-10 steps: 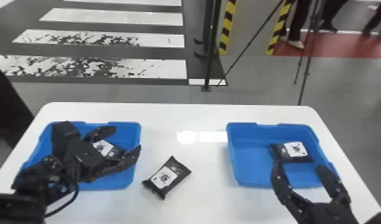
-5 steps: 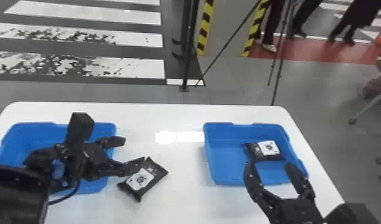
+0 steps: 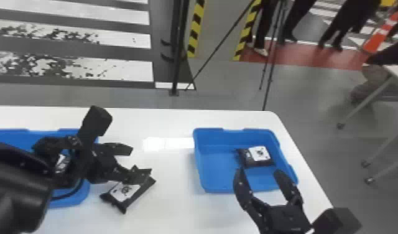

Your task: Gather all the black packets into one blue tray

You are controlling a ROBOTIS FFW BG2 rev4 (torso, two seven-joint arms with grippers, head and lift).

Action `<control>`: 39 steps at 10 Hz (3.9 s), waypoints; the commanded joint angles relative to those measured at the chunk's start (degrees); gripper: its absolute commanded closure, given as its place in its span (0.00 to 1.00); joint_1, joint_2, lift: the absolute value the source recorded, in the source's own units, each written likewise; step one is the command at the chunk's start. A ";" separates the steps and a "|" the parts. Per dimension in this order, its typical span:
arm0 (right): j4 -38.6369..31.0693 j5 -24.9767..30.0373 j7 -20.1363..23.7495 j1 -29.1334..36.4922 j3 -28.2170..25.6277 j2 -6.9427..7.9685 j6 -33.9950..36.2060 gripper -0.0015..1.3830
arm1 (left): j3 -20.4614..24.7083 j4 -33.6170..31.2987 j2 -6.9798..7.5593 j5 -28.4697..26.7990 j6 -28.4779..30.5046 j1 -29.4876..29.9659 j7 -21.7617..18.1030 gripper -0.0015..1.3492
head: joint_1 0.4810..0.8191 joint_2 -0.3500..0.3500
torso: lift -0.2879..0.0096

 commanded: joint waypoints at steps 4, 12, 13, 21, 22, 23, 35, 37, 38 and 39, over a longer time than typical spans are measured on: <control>0.28 -0.64 0.00 0.00 0.00 0.00 -0.01 0.10 | -2.93 -0.02 -0.26 -6.19 10.17 -2.31 -1.56 0.21 | 0.63 0.12 | 0.60; 0.56 -0.98 0.00 0.14 0.00 0.00 -0.01 0.10 | -5.56 2.51 -0.35 -9.62 17.34 -4.84 -2.52 0.22 | 0.63 0.16 | 0.60; 0.56 -1.09 0.00 0.14 0.00 0.00 -0.01 0.10 | -6.25 4.62 -0.35 -8.71 16.35 -5.41 -2.52 0.22 | 0.63 0.16 | 0.60; 0.84 -2.12 0.00 0.14 0.00 -0.27 -0.01 0.11 | -7.50 9.12 -0.44 -12.14 4.12 -6.53 -1.47 0.90 | 0.63 0.16 | 0.60; 0.98 -2.12 0.00 0.14 0.00 -0.27 -0.01 0.11 | -6.02 9.12 -0.44 -11.68 0.18 -6.11 -1.38 0.90 | 0.63 0.15 | 0.60; 0.98 -2.24 0.00 0.14 0.00 -0.27 -0.01 0.11 | -4.65 8.98 -0.44 -10.54 -2.21 -5.83 -1.47 0.90 | 0.63 0.15 | 0.60; 1.83 -2.12 0.09 -0.84 0.69 -0.27 0.27 0.11 | 37.17 -24.21 0.70 -10.54 -10.93 23.98 -0.50 0.17 | 0.63 0.60 | 0.60; 1.69 -2.12 0.17 -1.40 0.57 -0.35 1.68 0.11 | 38.89 -24.21 0.53 -4.48 -19.08 27.64 3.89 0.11 | 0.63 0.68 | 0.60; 0.98 -1.67 0.70 -1.83 0.34 -0.44 4.35 0.11 | 39.23 -24.21 0.00 2.49 -27.10 30.87 6.62 0.18 | 0.63 0.69 | 0.60; 0.14 -1.21 1.23 -2.53 0.00 -0.88 7.44 0.11 | 39.23 -24.21 -1.06 8.09 -34.13 34.95 10.31 0.20 | 0.63 0.68 | 0.60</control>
